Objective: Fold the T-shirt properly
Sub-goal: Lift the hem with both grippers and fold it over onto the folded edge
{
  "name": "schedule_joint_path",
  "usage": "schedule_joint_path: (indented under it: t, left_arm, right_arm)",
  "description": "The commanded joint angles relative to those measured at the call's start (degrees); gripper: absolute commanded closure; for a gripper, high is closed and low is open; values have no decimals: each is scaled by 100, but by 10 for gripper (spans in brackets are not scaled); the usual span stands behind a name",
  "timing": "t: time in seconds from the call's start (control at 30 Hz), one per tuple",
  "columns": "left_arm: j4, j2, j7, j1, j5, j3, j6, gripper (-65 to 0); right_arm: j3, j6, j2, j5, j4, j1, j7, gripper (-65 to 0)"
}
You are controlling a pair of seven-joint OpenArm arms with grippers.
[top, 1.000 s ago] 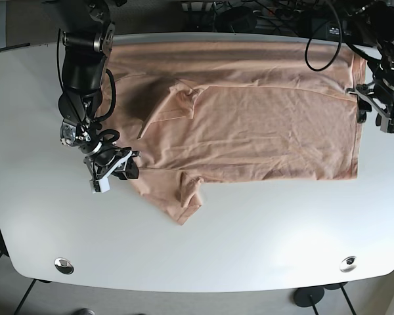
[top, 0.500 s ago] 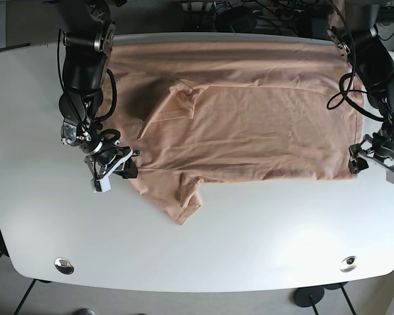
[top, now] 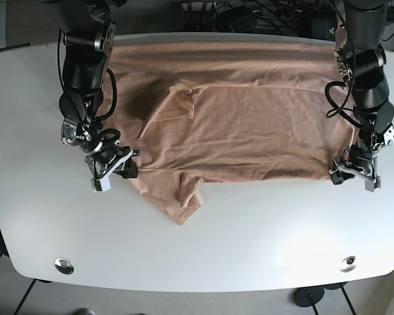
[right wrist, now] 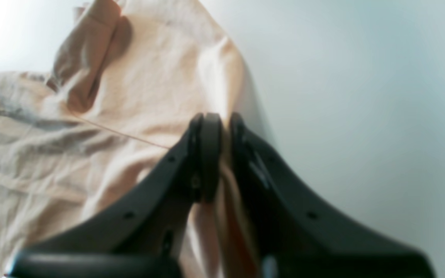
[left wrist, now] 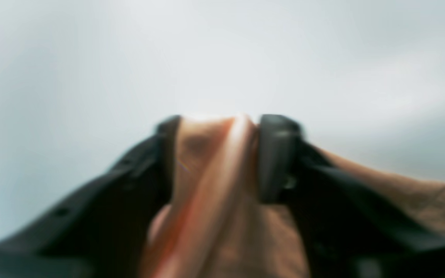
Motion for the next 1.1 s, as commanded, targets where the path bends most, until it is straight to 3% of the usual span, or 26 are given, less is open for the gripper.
schedule_joint_path:
  t: [0.03, 0.07, 0.2, 0.3, 0.33, 0.47, 0.57, 0.7, 1.03, 1.1]
  left_arm:
    - [-144, -37, 234, -30, 198, 28, 48, -54]
    - [-126, -37, 225, -22, 216, 37, 30, -14]
    - [683, -46, 339, 40, 365, -7, 4, -6]
    - [1905, -28, 867, 427, 357, -262, 4, -4]
    - [2924, 148, 1253, 761, 365, -508, 4, -4]
    - [3742, 209, 1878, 954, 365, -913, -577, -4]
    - [4480, 420, 2344, 1227, 374, -1317, -647, -4]
    - [5184, 447, 2379, 1561, 374, -1308, -796, -4]
    - [7135, 579, 2387, 2941, 357, -1335, -1227, -4]
    - [7329, 763, 2387, 3240, 357, -1590, -1289, -4]
  right_arm:
    - [-4, -49, 27, -173, 25, 71, -214, -21]
    - [-13, -49, 18, -173, 25, 71, -214, -21]
    - [-13, -57, 9, -190, 544, 45, -249, -21]
    - [5, -57, 9, -164, 1001, 18, -513, -21]
    - [23, -57, 36, -181, 1652, -131, -733, -21]
    - [31, -66, 44, -155, 2750, -457, -1295, -19]
    - [31, -57, 44, -164, 3761, -931, -1568, -19]
    - [31, -57, 18, -155, 4025, -1186, -1585, -19]
    - [40, -66, 9, -155, 5862, -2540, -1594, -19]
    - [40, -66, 9, -155, 6144, -2997, -1594, -19]
